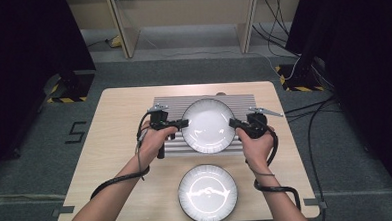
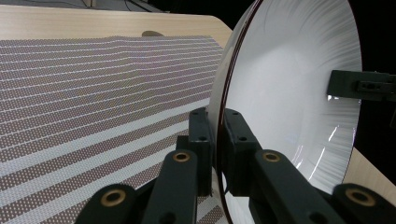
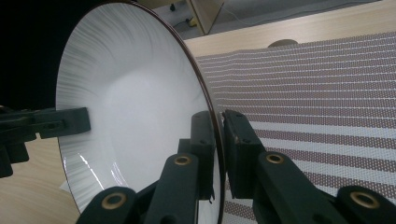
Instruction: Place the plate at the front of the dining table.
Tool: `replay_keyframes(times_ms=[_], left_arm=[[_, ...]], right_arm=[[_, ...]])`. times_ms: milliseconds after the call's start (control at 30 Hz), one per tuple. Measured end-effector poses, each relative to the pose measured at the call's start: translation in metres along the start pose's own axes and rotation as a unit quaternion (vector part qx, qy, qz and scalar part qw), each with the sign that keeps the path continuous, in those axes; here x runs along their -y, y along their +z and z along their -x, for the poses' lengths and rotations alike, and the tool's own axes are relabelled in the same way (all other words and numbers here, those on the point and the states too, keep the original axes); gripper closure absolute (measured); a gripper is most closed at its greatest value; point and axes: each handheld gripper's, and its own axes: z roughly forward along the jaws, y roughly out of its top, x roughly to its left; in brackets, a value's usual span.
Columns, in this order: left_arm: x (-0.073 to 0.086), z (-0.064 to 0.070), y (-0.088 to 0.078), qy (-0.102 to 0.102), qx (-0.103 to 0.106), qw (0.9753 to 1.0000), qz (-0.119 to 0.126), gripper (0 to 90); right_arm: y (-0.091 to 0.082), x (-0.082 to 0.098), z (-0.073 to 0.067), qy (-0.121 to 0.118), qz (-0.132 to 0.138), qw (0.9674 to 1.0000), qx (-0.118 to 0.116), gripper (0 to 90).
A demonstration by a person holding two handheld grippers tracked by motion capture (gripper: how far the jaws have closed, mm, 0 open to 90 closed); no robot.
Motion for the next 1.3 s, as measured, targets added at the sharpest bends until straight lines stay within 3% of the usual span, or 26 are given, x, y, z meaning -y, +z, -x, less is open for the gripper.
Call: replay_keyframes(times_ms=[1300], left_arm=[[-0.011,-0.006,0.026,-0.016,-0.013,0.9998,-0.002,83.0]], right_arm=[[0.018,-0.01,0.016,-0.002,0.007,0.9996,0.028,82.5]])
